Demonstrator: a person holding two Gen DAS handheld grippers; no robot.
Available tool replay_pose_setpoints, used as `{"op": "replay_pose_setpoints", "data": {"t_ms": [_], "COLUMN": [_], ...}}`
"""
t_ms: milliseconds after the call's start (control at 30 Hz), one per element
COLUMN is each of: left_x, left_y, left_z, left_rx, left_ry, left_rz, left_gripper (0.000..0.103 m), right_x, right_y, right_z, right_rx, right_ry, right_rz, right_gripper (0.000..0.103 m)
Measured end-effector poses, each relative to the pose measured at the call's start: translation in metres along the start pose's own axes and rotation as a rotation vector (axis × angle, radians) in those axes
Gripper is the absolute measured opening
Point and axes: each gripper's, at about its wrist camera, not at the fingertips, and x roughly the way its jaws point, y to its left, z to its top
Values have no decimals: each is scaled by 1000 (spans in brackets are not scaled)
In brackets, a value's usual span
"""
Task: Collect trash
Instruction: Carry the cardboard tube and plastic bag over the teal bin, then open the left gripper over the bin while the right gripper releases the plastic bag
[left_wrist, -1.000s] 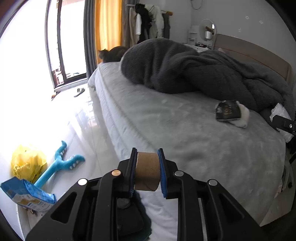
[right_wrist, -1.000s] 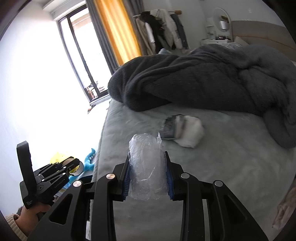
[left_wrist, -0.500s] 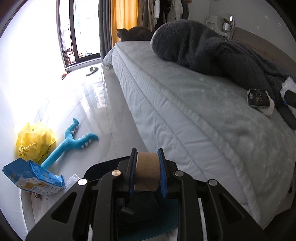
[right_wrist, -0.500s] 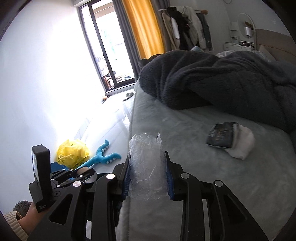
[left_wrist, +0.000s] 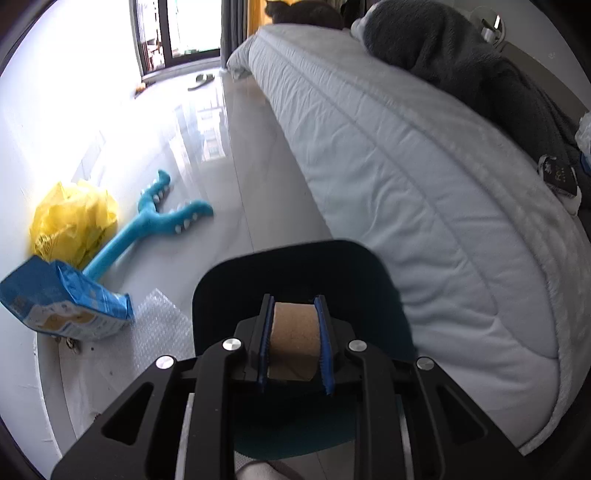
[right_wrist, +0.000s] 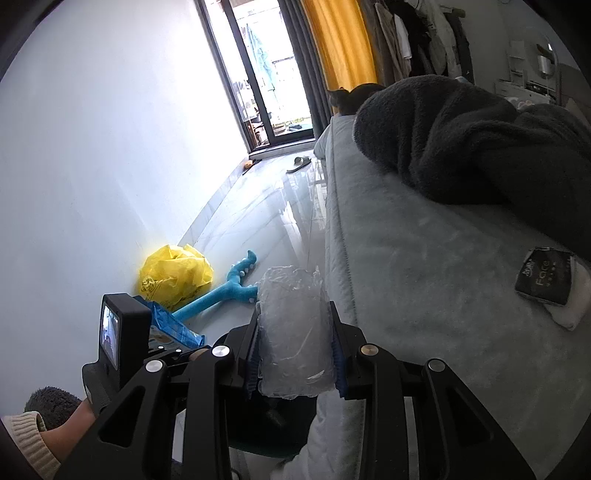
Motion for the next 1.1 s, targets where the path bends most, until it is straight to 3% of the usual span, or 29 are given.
{"op": "replay_pose_setpoints", "data": {"t_ms": [367, 500, 600, 867, 1100], "left_x": [16, 14, 11, -7, -33], "left_y": [29, 37, 47, 58, 67], "left_z": [-17, -19, -21, -19, -13], "left_rx": [-49, -60, -82, -94, -101], "left_ry": [92, 91, 90, 16, -107], "left_rz": [-41, -37, -41, -36, -44], "left_gripper": [25, 46, 51, 72, 79], "right_x": [51, 64, 75, 109, 136], "right_y": [34, 40, 45, 57, 63], "right_z": [-10, -14, -17, -33, -49], "right_rx": [-51, -53, -58, -84, -74], "right_ry": [131, 169, 195, 292, 375], "right_rz": [30, 28, 23, 17, 28], "right_gripper": [32, 32, 32, 32, 32]}}
